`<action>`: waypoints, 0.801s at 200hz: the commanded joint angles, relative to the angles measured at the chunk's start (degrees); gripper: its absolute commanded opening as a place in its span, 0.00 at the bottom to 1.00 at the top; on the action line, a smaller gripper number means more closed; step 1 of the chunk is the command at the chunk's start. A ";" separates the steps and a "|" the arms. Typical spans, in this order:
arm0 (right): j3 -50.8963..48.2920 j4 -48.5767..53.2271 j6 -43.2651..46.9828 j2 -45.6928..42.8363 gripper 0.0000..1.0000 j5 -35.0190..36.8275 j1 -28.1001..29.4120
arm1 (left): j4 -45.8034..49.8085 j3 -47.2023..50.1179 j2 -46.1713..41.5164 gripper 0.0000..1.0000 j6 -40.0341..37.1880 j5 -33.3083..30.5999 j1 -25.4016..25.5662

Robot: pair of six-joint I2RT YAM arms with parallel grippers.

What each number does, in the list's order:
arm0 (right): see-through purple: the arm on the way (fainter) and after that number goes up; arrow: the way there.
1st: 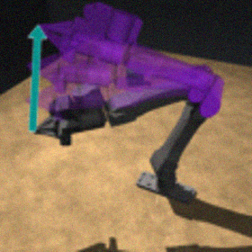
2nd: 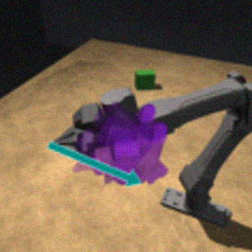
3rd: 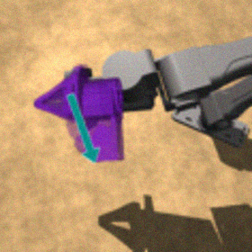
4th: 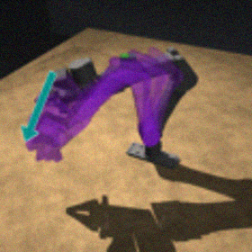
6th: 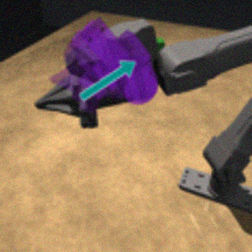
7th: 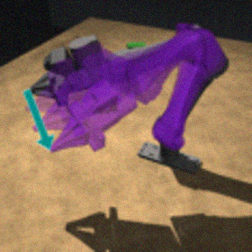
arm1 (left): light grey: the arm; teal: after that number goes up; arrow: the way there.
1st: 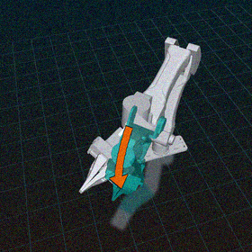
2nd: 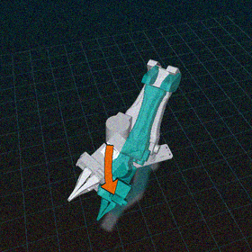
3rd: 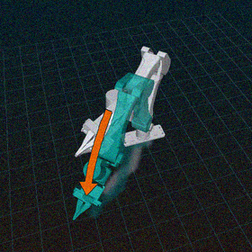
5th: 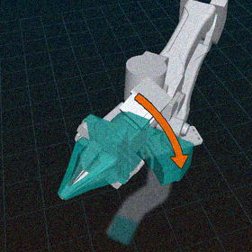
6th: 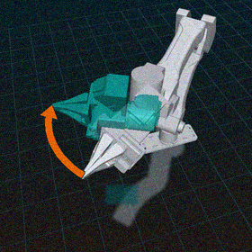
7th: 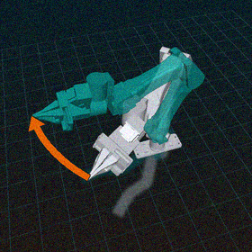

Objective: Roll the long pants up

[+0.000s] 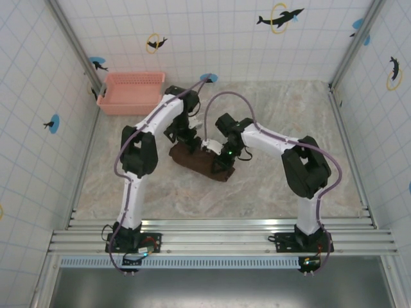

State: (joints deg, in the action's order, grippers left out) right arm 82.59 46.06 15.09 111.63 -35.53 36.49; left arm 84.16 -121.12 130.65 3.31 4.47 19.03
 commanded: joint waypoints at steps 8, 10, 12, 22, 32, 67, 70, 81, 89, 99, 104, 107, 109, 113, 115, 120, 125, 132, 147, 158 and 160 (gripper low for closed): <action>-0.75 -5.25 -12.40 2.86 0.14 -24.51 -5.46 | 0.12 -3.53 -5.91 0.98 2.87 -1.88 -1.97; -0.96 -6.31 -14.05 3.19 0.14 -25.16 -5.90 | 0.30 -3.76 -5.99 0.98 2.98 -2.04 -1.97; -1.09 -7.36 -15.45 3.49 0.14 -25.65 -6.37 | 0.41 -3.88 -6.12 0.98 3.07 -2.13 -1.98; -2.35 -12.07 -21.68 5.02 0.14 -28.33 -8.30 | 1.03 -4.36 -6.52 0.97 3.43 -2.34 -2.02; -3.30 -16.92 -27.58 6.53 0.14 -29.72 -9.79 | 1.25 -4.48 -6.85 0.97 3.46 -2.14 -1.98; -1.33 -16.61 -33.46 12.89 0.13 -29.49 -11.82 | 1.12 -3.09 -7.77 0.97 7.10 1.07 -1.97; -1.29 -16.26 -33.58 13.19 0.13 -29.08 -11.87 | 0.87 -2.68 -7.85 0.97 7.56 1.70 -1.96; -1.80 -17.92 -35.37 14.10 0.12 -30.25 -12.10 | 0.62 -1.09 -7.91 0.97 9.48 4.52 -1.94; -1.99 -18.17 -36.48 14.56 0.12 -29.01 -12.21 | -1.31 1.65 -8.53 0.97 11.37 6.67 -1.75; -2.46 -19.97 -38.41 15.27 0.12 -30.10 -12.40 | -5.38 6.52 -9.77 0.97 13.91 9.83 -1.40; -2.75 -21.24 -39.68 15.51 0.11 -30.27 -12.50 | -7.47 9.34 -10.45 0.97 15.79 11.69 -1.48; -2.77 -21.36 -40.04 15.66 0.11 -29.95 -12.58 | -9.02 10.96 -10.83 0.98 16.91 12.83 -1.40; -2.82 -21.30 -40.25 15.77 0.11 -29.82 -12.65 | -9.96 12.00 -11.16 0.97 17.74 13.41 -1.39; -2.91 -21.53 -40.83 16.00 0.11 -29.93 -12.76 | -12.15 14.14 -11.75 0.98 19.31 14.64 -1.32; -2.95 -21.85 -41.11 16.12 0.11 -30.23 -12.85 | -13.44 15.16 -12.00 0.98 19.99 15.27 -1.28; -3.44 -24.04 -42.67 16.34 0.11 -31.01 -12.96 | -16.29 17.69 -12.85 0.98 22.31 17.06 -1.28; -3.80 -25.39 -44.07 16.55 0.11 -30.88 -13.15 | -19.41 20.32 -13.79 0.97 24.50 19.05 -1.31; -3.98 -25.28 -44.70 16.91 0.11 -30.53 -13.45 | -23.88 23.43 -15.11 0.98 27.75 20.81 -1.12; -5.06 -29.96 -47.92 17.69 0.11 -31.49 -14.12 | -32.62 28.73 -17.88 0.98 34.69 22.74 -0.60; -5.28 -30.68 -48.91 18.44 0.11 -31.70 -14.53 | -37.83 31.22 -19.76 0.97 38.22 22.95 0.26; -5.31 -30.86 -49.01 18.49 0.11 -31.75 -14.53 | -38.59 31.45 -20.02 0.97 38.80 22.77 0.41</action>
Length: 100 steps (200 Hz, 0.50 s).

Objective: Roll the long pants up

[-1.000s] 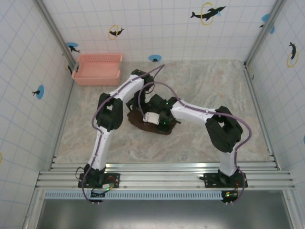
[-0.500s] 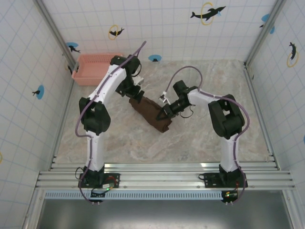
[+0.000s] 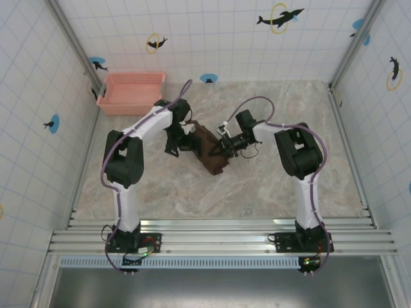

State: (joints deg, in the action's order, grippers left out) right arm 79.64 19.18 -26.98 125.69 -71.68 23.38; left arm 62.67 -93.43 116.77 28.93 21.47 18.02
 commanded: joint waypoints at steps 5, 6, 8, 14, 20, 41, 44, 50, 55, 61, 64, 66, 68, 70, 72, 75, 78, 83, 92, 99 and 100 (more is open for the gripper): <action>-2.30 -4.69 -7.27 4.74 0.12 4.09 -1.46 | -18.77 4.30 -6.73 0.97 14.39 5.38 1.92; -2.30 -4.73 -7.33 4.74 0.12 4.09 -1.47 | -19.10 4.39 -6.82 0.98 14.57 5.40 2.06; -2.23 -4.65 -7.37 4.87 0.12 4.09 -1.53 | -19.94 4.57 -7.02 0.98 14.99 5.41 2.34; -2.23 -4.47 -7.61 5.20 0.12 4.41 -1.57 | -22.20 5.05 -7.68 0.97 15.68 5.67 3.19; -1.99 -4.59 -7.88 5.47 0.12 4.12 -1.58 | -23.59 5.31 -8.22 0.98 16.32 5.02 4.27; -1.36 -3.70 -8.08 5.51 0.12 4.55 -1.88 | -20.48 3.72 -10.05 0.97 15.71 -1.89 10.04; -1.33 -3.54 -8.09 5.49 0.12 4.32 -1.89 | -19.12 3.28 -10.05 0.97 15.84 -2.28 11.06; -1.09 -3.14 -7.88 5.53 0.12 4.40 -1.97 | -15.49 2.38 -9.98 0.98 16.27 -3.52 13.20; -0.85 -2.59 -7.63 5.52 0.12 4.68 -2.14 | -13.50 2.16 -9.94 0.98 16.21 -3.84 14.27; -0.63 -1.99 -7.33 5.53 0.12 4.67 -2.32 | -12.26 2.59 -10.10 0.97 15.11 -3.31 15.47; -0.51 -1.77 -7.23 5.53 0.12 4.64 -2.41 | -11.04 2.75 -10.31 0.97 15.07 -3.89 16.12; -0.46 -1.60 -7.10 5.53 0.12 4.56 -2.45 | -10.28 2.91 -10.44 0.97 15.30 -4.86 16.57; -0.38 -1.49 -7.01 5.53 0.12 4.54 -2.45 | -9.65 3.14 -10.69 0.98 15.57 -5.74 17.06; -0.32 -1.38 -6.85 5.51 0.12 4.62 -2.52 | -9.23 3.40 -10.93 0.98 15.88 -6.73 17.45; -0.15 -1.00 -6.68 5.53 0.12 4.71 -2.54 | -8.93 3.66 -11.27 0.98 16.07 -7.29 17.81; -0.06 -0.58 -6.48 5.52 0.12 4.78 -2.67 | -8.54 3.89 -11.71 0.97 16.27 -7.91 18.01; 0.05 -0.33 -6.35 5.53 0.12 4.93 -2.70 | -8.45 4.01 -12.25 0.98 16.36 -8.63 18.04; 0.18 -0.28 -6.29 5.53 0.12 4.90 -2.87 | -8.97 4.31 -13.59 0.97 16.52 -9.47 17.98; 0.26 -0.05 -6.07 5.53 0.12 4.88 -3.03 | -14.51 6.95 -16.84 0.97 15.78 -8.82 17.98; 0.33 -0.02 -5.79 5.53 0.12 5.14 -3.09 | -19.98 10.06 -19.49 0.98 15.86 -7.83 18.02; 0.38 -0.02 -5.71 5.53 0.12 5.14 -3.08 | -20.50 10.35 -19.75 0.98 15.92 -7.84 18.02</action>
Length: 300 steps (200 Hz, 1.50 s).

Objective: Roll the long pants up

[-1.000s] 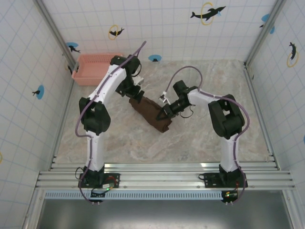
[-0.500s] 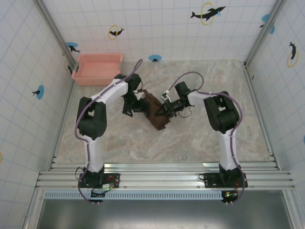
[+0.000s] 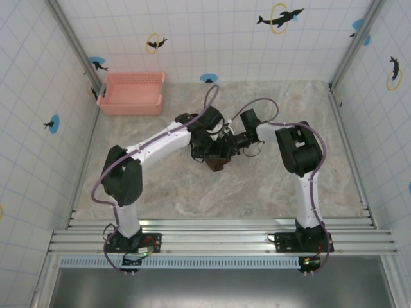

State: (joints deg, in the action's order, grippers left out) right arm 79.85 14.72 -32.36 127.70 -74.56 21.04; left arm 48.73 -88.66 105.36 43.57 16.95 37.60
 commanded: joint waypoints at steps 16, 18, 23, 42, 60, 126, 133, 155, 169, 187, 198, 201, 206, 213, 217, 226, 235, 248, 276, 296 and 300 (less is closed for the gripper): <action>0.52 6.46 0.46 5.23 0.12 8.06 -0.84 | -5.85 7.21 -11.43 0.97 2.44 -5.89 -1.77; 0.55 6.64 0.59 5.27 0.12 8.11 -0.83 | -5.93 7.44 -11.70 0.98 2.63 -6.12 -1.90; 0.68 6.81 0.87 5.37 0.12 8.05 -0.84 | -7.05 8.52 -12.56 0.97 3.12 -6.04 -2.12; 1.13 7.88 1.93 5.54 0.12 8.28 -0.89 | -9.63 11.86 -14.98 0.98 4.96 -6.22 -3.08; 2.26 9.53 3.27 5.78 0.12 8.50 -0.92 | -8.42 11.98 -14.69 0.97 6.73 -5.79 -3.74; 4.13 12.54 6.73 5.45 0.12 8.15 -0.98 | -14.95 24.39 -16.08 0.98 21.85 -6.32 -12.43; 4.08 12.46 6.84 5.45 0.12 7.91 -1.04 | -13.04 22.26 -14.17 0.97 21.69 -8.04 -12.56; 4.17 12.48 6.99 5.56 0.12 7.56 -1.00 | -8.52 13.36 -6.51 0.98 20.13 -8.33 -14.29; 4.21 12.51 7.10 5.67 0.12 7.39 -1.00 | -9.51 9.96 -2.13 0.98 20.02 -6.69 -15.34; 4.18 12.53 7.22 5.69 0.12 7.00 -1.04 | -9.64 5.16 2.24 0.98 22.43 -5.11 -16.10; 4.23 12.70 7.36 5.69 0.11 6.97 -1.00 | -8.70 3.61 4.16 0.97 23.99 -5.01 -16.24; 4.25 12.61 7.39 5.67 0.11 6.93 -1.00 | -9.48 3.54 4.60 0.98 24.08 -4.59 -16.32; 4.18 12.70 7.48 5.65 0.11 6.82 -1.01 | -9.65 3.16 5.33 0.97 24.14 -4.39 -16.40; 4.25 12.69 7.52 5.63 0.11 6.68 -1.07 | -8.02 2.14 6.46 0.98 24.76 -4.79 -16.42; 4.32 12.70 7.57 5.72 0.11 6.69 -1.00 | -8.07 1.84 7.08 0.97 24.78 -4.43 -16.42; 4.54 12.73 7.57 5.85 0.11 6.34 -1.01 | -8.04 1.20 8.49 0.98 24.67 -3.76 -16.50; 4.69 12.70 7.62 6.07 0.11 6.06 -0.98 | -6.34 0.10 10.06 0.98 25.15 -3.84 -16.51; 4.79 12.74 7.61 6.12 0.11 5.92 -1.00 | -6.70 -0.95 12.15 0.97 25.19 -3.38 -16.46; 4.79 12.50 7.52 6.28 0.11 5.40 -0.97 | -4.29 -6.78 17.10 0.98 24.15 -4.23 -16.25; 4.96 12.37 7.26 6.58 0.12 5.13 -0.95 | 0.15 -12.96 21.51 0.98 22.34 -6.04 -16.07; 5.04 12.43 7.26 6.68 0.12 5.06 -0.91 | 2.05 -14.55 22.56 0.98 21.92 -6.46 -16.08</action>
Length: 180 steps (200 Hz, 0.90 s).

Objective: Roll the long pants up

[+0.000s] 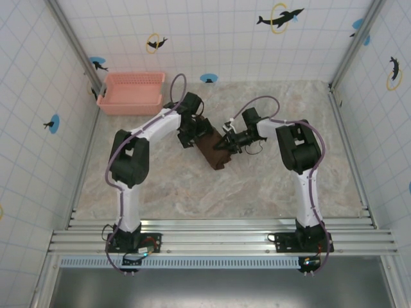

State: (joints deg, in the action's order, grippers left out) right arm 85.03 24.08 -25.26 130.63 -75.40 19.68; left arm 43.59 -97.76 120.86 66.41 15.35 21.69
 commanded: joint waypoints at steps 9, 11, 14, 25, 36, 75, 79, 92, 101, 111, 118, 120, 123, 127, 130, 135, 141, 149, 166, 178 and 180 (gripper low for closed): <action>0.04 3.04 0.10 3.96 0.13 5.72 0.44 | 9.34 -8.40 9.18 0.98 -1.94 -5.35 0.10; 0.04 3.05 0.05 3.96 0.13 5.70 0.44 | 9.87 -9.01 9.69 0.97 -2.15 -5.45 0.19; 0.13 3.08 0.04 4.12 0.13 5.64 0.44 | 10.88 -10.06 10.43 0.97 -2.36 -5.62 0.25; 0.22 3.08 0.03 4.19 0.13 5.67 0.44 | 13.78 -13.20 12.83 0.98 -2.67 -6.05 0.69; 0.40 3.08 0.03 4.29 0.13 5.57 0.53 | 16.60 -15.78 16.36 0.97 -2.78 -6.27 1.19; 0.57 3.07 -0.19 4.54 0.15 5.47 0.50 | 22.18 -19.51 22.04 0.98 -3.33 -5.68 2.56; 0.52 3.10 -0.21 4.50 0.16 5.56 0.53 | 22.62 -19.53 22.31 0.98 -3.35 -5.69 2.69; 0.48 3.19 -0.45 4.36 0.23 5.95 0.53 | 23.96 -19.72 23.41 0.98 -3.70 -5.00 2.89; 0.26 3.13 -0.90 4.27 0.31 6.25 0.46 | 25.64 -20.01 24.13 0.97 -3.59 -5.15 3.00; -0.03 3.11 -1.69 4.02 0.51 6.43 0.37 | 27.13 -20.20 24.77 0.98 -3.71 -5.45 3.00; 0.09 3.26 -1.90 3.84 0.57 6.47 0.28 | 27.70 -20.09 24.90 0.97 -3.49 -6.17 3.09; 0.12 3.48 -1.79 3.73 0.58 6.59 0.27 | 27.51 -19.99 24.94 0.98 -3.62 -6.22 3.09; 0.25 3.82 -1.71 3.56 0.60 6.84 0.12 | 27.27 -19.77 24.87 0.98 -3.84 -6.18 3.05; 0.42 4.29 -1.58 3.37 0.64 7.00 0.03 | 27.42 -19.72 24.87 0.98 -3.91 -6.32 3.11; 0.48 4.46 -1.55 3.15 0.66 6.95 -0.18 | 27.85 -19.79 24.92 0.98 -3.74 -6.73 3.08; 0.53 4.53 -1.71 2.85 0.97 6.68 -0.45 | 28.13 -19.71 24.81 0.97 -3.41 -7.42 3.15; 0.77 5.27 -1.56 2.26 0.97 6.65 -0.88 | 27.45 -19.33 24.54 0.97 -3.70 -7.82 3.22; 1.17 6.92 -0.89 1.48 0.97 6.87 -1.66 | 27.89 -19.39 24.45 0.97 -3.58 -8.78 3.33; 1.69 10.86 0.92 -1.34 0.97 7.84 -4.10 | 28.18 -19.14 24.29 0.96 -2.95 -9.83 3.34; 1.89 15.31 3.94 -3.14 0.97 9.38 -6.49 | 28.80 -19.08 24.60 0.95 -2.31 -10.76 3.36; 1.87 15.76 4.39 -3.51 0.97 9.50 -6.98 | 28.76 -19.06 24.73 0.95 -2.31 -10.78 3.36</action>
State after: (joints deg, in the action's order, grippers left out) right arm 87.09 29.28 -25.52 129.75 -76.66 17.50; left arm 60.55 -121.51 138.15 63.09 11.90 24.18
